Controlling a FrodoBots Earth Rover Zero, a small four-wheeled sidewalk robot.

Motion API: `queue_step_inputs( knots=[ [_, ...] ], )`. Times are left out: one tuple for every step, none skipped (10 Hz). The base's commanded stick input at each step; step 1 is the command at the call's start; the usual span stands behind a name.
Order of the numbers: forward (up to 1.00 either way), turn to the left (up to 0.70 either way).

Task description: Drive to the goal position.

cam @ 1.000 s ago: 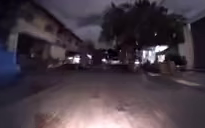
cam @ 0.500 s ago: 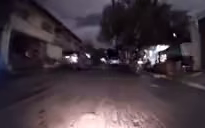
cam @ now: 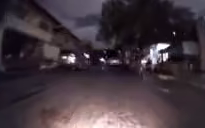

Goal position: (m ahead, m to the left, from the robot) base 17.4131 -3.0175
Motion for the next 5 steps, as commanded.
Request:
queue_step_inputs(
  knots=[
    [1.0,0.0],
    [1.0,0.0],
    [1.0,0.0],
    [1.0,0.0],
    [1.0,0.0]
  ],
)
